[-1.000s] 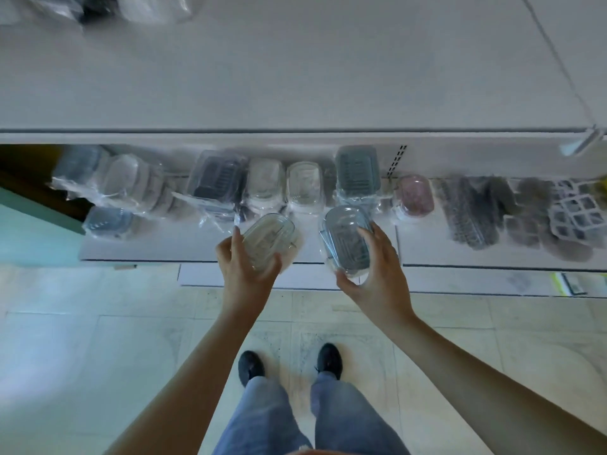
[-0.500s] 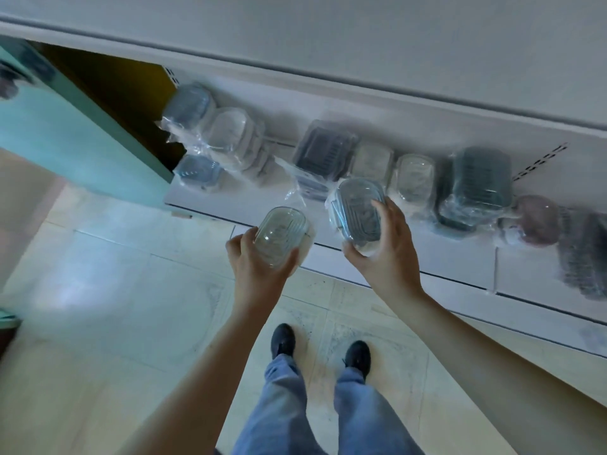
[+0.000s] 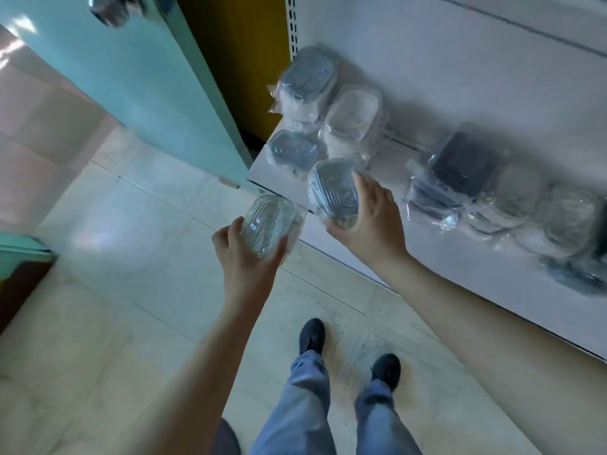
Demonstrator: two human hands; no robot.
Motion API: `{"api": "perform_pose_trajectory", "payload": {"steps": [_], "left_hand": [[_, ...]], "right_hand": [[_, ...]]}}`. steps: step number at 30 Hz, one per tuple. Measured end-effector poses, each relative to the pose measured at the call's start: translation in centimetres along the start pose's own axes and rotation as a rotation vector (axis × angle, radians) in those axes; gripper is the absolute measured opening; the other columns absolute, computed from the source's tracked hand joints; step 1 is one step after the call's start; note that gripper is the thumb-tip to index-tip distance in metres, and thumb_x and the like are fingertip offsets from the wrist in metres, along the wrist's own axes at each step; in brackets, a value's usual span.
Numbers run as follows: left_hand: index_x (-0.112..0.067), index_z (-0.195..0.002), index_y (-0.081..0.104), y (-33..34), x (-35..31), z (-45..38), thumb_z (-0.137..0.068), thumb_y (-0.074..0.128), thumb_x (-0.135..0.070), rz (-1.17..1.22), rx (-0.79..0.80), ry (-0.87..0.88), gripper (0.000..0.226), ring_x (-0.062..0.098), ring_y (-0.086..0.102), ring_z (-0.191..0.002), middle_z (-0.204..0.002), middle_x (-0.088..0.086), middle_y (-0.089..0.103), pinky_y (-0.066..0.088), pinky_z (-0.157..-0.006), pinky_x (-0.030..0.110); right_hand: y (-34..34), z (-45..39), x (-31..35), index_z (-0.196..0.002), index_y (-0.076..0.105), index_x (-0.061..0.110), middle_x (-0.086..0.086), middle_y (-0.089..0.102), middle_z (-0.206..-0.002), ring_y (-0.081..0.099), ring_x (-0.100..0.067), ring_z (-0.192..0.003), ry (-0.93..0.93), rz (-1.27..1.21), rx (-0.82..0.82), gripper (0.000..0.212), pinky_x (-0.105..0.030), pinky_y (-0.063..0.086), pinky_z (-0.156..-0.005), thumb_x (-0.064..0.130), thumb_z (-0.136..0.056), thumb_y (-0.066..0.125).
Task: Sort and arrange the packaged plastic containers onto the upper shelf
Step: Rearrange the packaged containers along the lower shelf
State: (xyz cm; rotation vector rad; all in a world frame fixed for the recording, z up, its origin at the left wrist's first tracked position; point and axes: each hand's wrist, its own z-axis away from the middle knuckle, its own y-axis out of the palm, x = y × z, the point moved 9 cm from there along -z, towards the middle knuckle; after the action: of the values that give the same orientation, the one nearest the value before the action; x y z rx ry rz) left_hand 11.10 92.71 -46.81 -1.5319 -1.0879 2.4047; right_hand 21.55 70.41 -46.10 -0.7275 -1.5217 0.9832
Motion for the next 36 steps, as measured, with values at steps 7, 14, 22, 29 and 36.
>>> {"api": "perform_pose_trajectory", "payload": {"steps": [7,14,22,29,36], "left_hand": [[-0.013,-0.150,0.034,-2.3,5.3,-4.4,-0.080,0.074,-0.053,0.034,-0.080,-0.119,0.090,0.018,0.042,-0.130,-0.139,-0.001,0.030,0.036,-0.099,0.024],[-0.015,-0.153,0.032,-2.6,7.2,-6.0,-0.084,0.074,-0.048,0.049,-0.085,-0.080,0.088,0.010,0.040,-0.129,-0.139,-0.003,0.029,0.030,-0.093,0.003],[-0.015,-0.154,0.032,-2.2,5.8,-5.0,-0.082,0.075,-0.046,-0.002,-0.029,0.047,0.090,0.003,0.038,-0.126,-0.138,-0.005,0.030,0.027,-0.081,-0.010],[-0.020,-0.147,0.044,-1.7,0.8,-3.0,-0.079,0.080,-0.039,0.003,0.021,0.170,0.079,0.001,0.040,-0.118,-0.133,-0.006,0.034,0.031,-0.080,-0.009],[-0.024,-0.142,0.048,2.9,-8.4,1.7,-0.077,0.082,-0.034,0.018,0.114,0.365,0.074,0.008,0.045,-0.119,-0.130,-0.008,0.035,0.034,-0.084,-0.002]], "right_hand": [[7.0,-8.4,6.1,-0.159,0.015,0.012,-0.019,0.032,-0.156,0.040,-0.036,-0.131,-0.201,0.288,0.200,0.095,-0.040,0.035,-0.108,0.051,-0.085,0.060],[11.3,-14.8,8.6,-0.148,0.031,0.006,-0.021,0.021,-0.161,0.036,-0.040,-0.136,-0.391,0.630,0.217,0.071,-0.047,0.029,-0.113,0.039,-0.090,0.057],[11.3,-15.7,7.9,-0.144,0.040,0.007,-0.018,0.036,-0.153,0.028,-0.037,-0.145,-0.392,0.840,0.191,0.063,-0.049,0.008,-0.125,0.042,-0.095,0.057],[0.8,-11.9,7.3,-0.139,0.051,0.001,-0.018,0.052,-0.144,0.046,-0.035,-0.135,-0.354,0.318,-0.099,0.052,-0.046,0.030,-0.119,0.022,-0.091,0.054],[-12.8,-7.1,-0.3,-0.146,0.044,-0.003,-0.024,0.046,-0.150,0.044,-0.038,-0.139,-0.064,0.093,-0.311,0.067,-0.044,0.035,-0.116,0.039,-0.094,0.047]]}}
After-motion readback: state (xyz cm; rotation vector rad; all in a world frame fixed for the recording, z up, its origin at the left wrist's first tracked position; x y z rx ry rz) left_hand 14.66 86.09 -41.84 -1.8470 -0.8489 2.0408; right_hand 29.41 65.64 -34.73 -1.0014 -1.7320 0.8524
